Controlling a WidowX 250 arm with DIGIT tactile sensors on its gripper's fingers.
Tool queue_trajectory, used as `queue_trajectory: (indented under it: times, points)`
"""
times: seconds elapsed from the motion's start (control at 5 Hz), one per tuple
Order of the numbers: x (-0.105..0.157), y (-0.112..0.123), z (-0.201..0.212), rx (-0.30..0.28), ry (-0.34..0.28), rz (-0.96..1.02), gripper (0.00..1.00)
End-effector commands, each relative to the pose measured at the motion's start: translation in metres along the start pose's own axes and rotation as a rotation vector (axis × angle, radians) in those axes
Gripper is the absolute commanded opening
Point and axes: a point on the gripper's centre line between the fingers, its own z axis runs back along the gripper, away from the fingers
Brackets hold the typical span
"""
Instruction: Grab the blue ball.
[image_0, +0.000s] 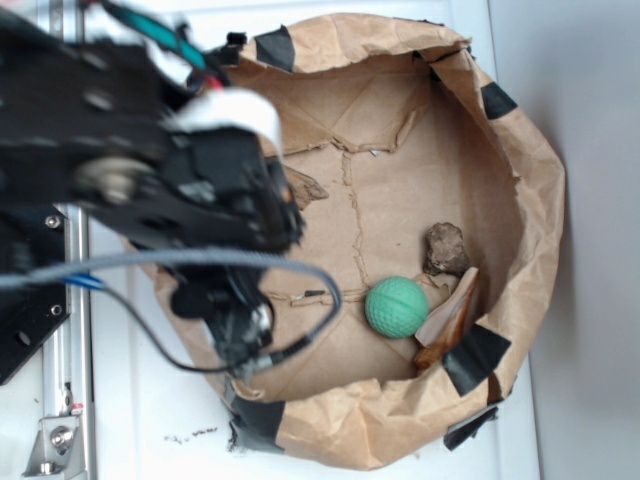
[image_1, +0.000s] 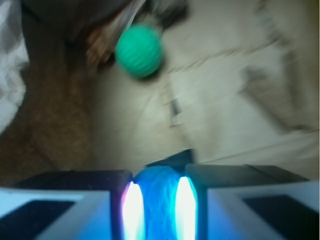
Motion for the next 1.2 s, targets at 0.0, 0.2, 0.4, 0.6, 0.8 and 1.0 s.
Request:
queue_trajectory:
  times: [0.0, 0.2, 0.4, 0.6, 0.8, 1.0]
  points:
    - [0.015, 0.016, 0.046, 0.180, -0.101, -0.076, 0.00]
    - [0.026, 0.018, 0.048, 0.228, -0.141, -0.203, 0.00]
    - [0.049, 0.011, 0.041, 0.171, -0.186, -0.411, 0.00]
    - [0.063, 0.004, 0.032, 0.129, -0.156, -0.481, 0.00]
    - [0.069, -0.008, 0.022, 0.136, -0.086, -0.444, 0.00]
    - [0.064, -0.008, 0.023, 0.134, -0.083, -0.391, 0.00]
